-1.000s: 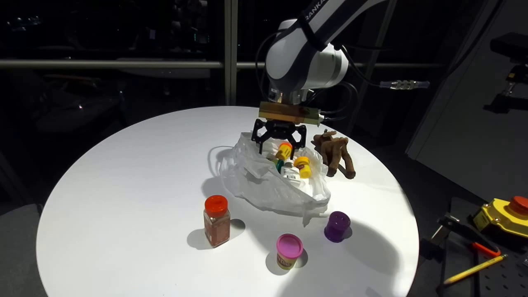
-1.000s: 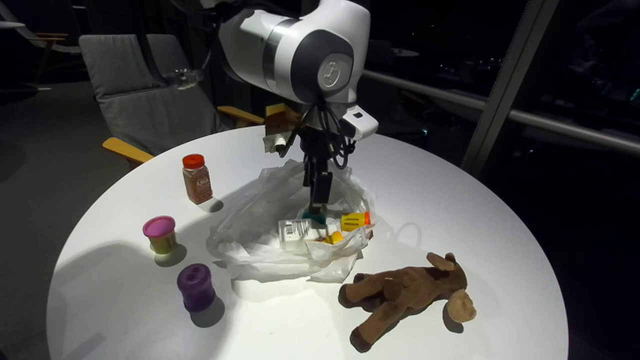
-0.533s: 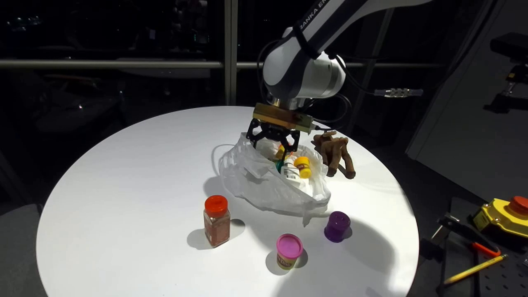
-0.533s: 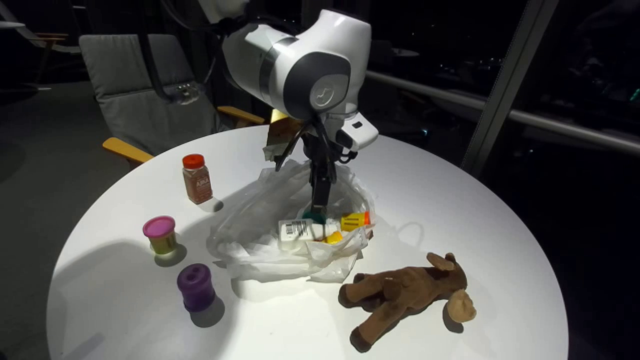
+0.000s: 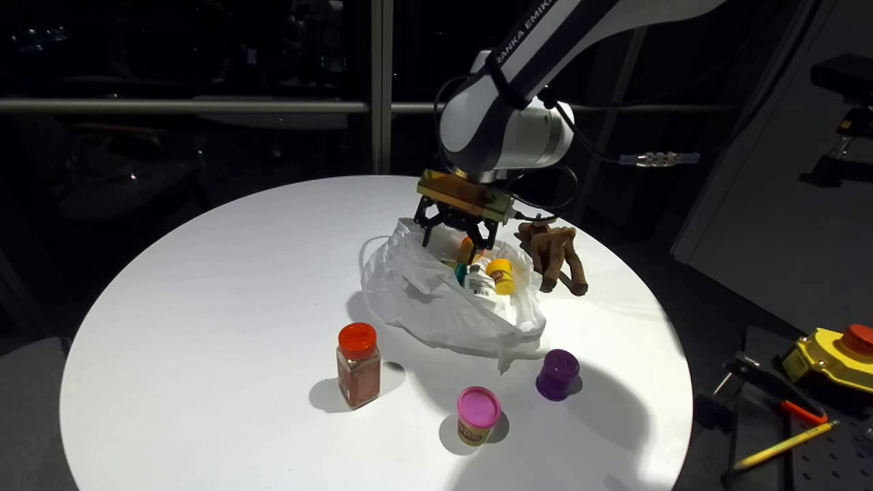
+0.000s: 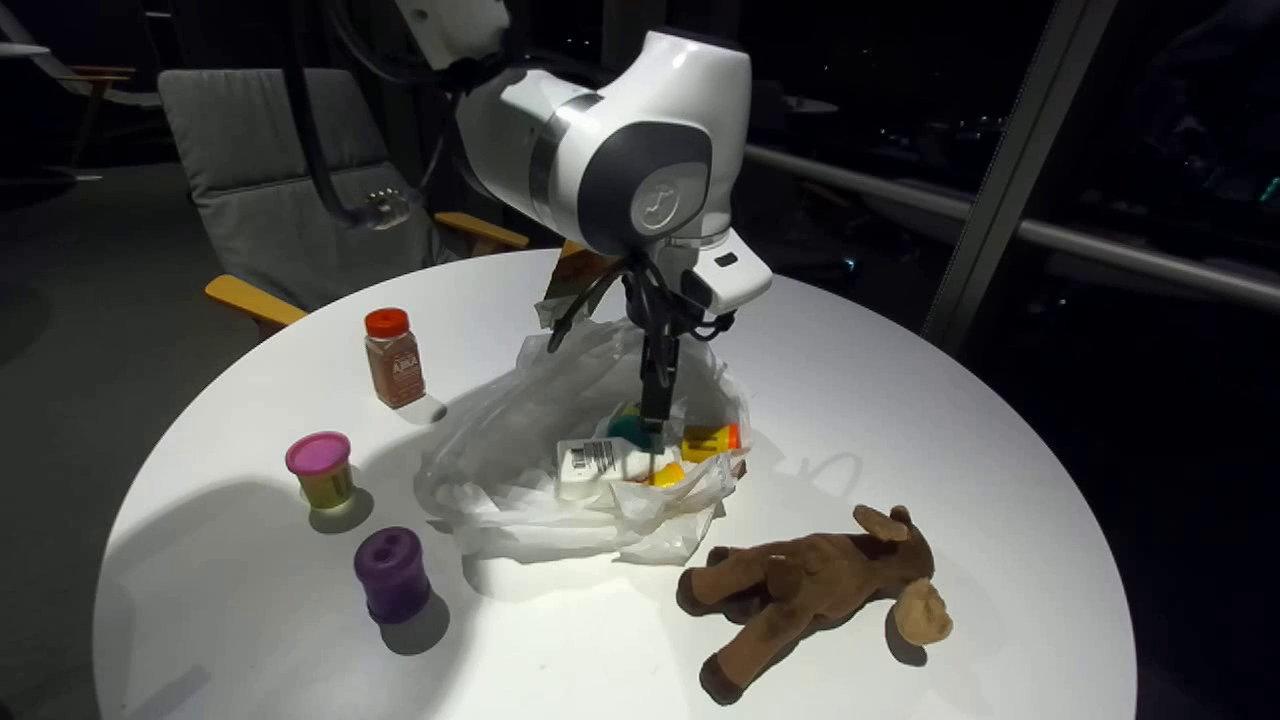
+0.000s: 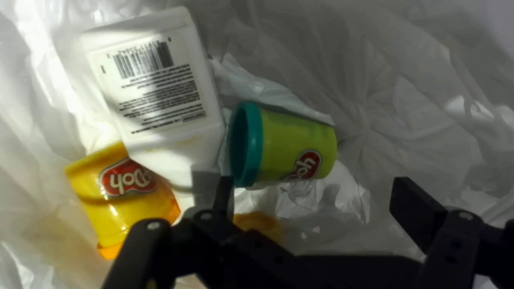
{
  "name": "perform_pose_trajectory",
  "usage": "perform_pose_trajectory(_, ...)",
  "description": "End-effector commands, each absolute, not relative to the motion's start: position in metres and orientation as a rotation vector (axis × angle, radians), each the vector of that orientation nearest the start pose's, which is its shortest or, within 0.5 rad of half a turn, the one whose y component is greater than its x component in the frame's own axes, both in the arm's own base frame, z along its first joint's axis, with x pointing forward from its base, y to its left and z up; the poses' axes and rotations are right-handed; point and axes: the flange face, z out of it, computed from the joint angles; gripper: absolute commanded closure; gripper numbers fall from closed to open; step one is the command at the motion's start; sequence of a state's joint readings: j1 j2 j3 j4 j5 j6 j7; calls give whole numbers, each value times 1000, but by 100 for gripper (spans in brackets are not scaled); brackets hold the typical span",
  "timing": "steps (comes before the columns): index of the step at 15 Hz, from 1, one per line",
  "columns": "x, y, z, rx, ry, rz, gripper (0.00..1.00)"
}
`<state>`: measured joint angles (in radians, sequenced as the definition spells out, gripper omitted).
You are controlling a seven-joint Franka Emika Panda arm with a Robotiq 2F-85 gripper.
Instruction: Pick up the objects from the plastic and put them on the table
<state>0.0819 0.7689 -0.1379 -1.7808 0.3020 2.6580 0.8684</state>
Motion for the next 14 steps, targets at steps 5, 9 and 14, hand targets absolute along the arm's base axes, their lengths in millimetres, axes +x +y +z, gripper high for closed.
perform_pose_trajectory(5, 667, -35, 127, -2594, 1702, -43, 0)
perform_pose_trajectory(9, 678, -29, 127, -2606, 1667, -37, 0)
perform_pose_trajectory(14, 693, -21, 119, -2634, 1679, -59, 0)
